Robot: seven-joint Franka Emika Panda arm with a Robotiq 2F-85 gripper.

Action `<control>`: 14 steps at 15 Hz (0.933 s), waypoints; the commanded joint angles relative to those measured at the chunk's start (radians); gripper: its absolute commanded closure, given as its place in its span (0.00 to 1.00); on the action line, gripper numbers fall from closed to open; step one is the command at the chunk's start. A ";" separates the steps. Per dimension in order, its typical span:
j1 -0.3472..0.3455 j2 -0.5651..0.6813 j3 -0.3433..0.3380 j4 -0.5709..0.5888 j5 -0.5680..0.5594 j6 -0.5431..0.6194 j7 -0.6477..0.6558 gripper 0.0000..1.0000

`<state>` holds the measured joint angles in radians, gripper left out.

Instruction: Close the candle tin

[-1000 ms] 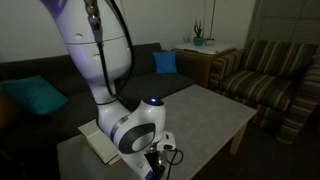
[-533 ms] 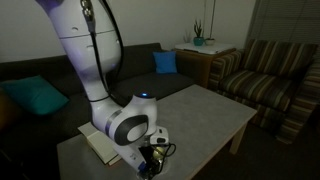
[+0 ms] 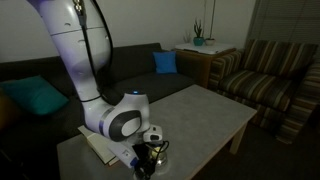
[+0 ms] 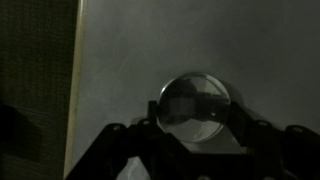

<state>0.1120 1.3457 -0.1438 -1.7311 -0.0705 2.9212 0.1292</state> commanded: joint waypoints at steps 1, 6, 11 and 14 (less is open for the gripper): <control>0.066 -0.052 -0.045 -0.075 0.020 -0.003 0.042 0.56; 0.129 -0.092 -0.098 -0.107 0.015 -0.010 0.085 0.56; 0.189 -0.147 -0.156 -0.143 0.004 -0.012 0.104 0.56; 0.199 -0.168 -0.169 -0.155 0.000 -0.001 0.098 0.56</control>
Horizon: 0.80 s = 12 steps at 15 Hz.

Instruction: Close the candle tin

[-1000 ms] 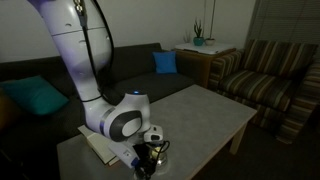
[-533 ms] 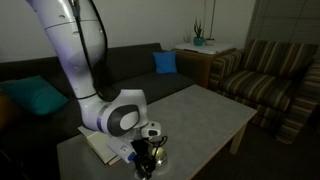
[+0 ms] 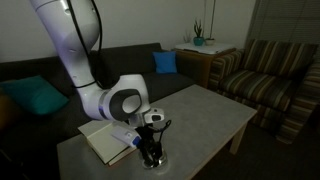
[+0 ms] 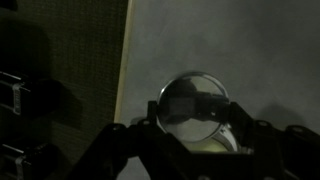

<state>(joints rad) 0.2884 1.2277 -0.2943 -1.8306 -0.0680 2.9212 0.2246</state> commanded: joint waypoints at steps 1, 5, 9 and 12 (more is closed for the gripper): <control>0.023 -0.057 -0.019 -0.059 -0.004 0.006 0.000 0.56; -0.007 -0.050 -0.007 -0.064 0.000 0.114 -0.016 0.56; -0.059 -0.022 0.013 -0.061 0.021 0.255 -0.042 0.56; -0.106 -0.004 0.041 -0.047 0.025 0.303 -0.072 0.56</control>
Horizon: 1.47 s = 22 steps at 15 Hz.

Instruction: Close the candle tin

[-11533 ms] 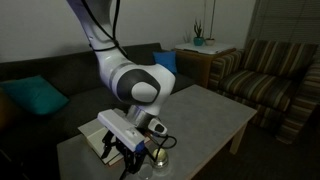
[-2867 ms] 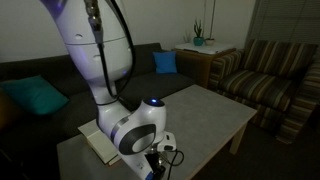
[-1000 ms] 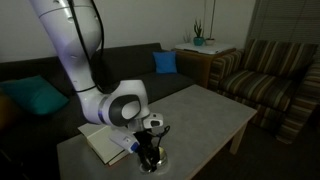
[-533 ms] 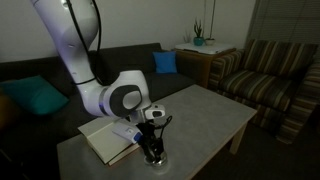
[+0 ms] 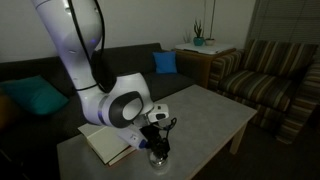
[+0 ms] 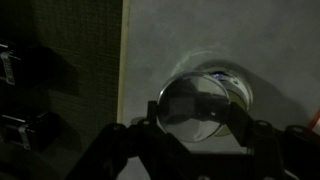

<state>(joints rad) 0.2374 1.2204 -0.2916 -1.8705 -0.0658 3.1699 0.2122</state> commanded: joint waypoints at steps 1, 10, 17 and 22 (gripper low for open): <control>-0.065 0.005 0.046 -0.005 0.023 0.061 -0.069 0.56; -0.056 0.009 0.052 0.004 0.035 0.045 -0.093 0.31; -0.096 0.016 0.082 0.015 0.019 0.063 -0.117 0.56; -0.211 0.036 0.173 0.049 -0.024 0.132 -0.214 0.56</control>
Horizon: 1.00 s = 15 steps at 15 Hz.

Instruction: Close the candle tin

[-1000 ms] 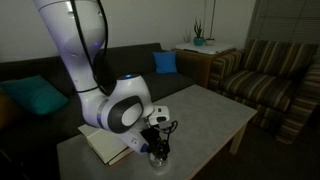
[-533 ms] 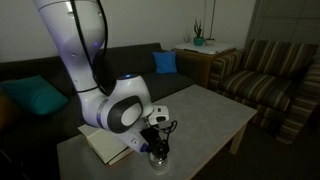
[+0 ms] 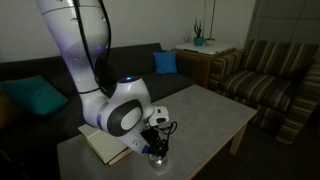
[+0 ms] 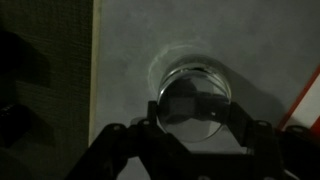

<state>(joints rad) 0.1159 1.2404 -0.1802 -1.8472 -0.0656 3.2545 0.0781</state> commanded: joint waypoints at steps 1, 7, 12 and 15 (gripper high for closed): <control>-0.109 0.016 0.076 0.025 -0.030 0.061 -0.097 0.56; -0.208 0.019 0.146 0.041 -0.068 0.070 -0.163 0.56; -0.301 0.023 0.220 0.063 -0.114 0.028 -0.202 0.56; -0.369 0.007 0.275 0.079 -0.121 -0.076 -0.221 0.56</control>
<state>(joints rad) -0.1691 1.2473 0.0308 -1.8015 -0.1654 3.2756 -0.0984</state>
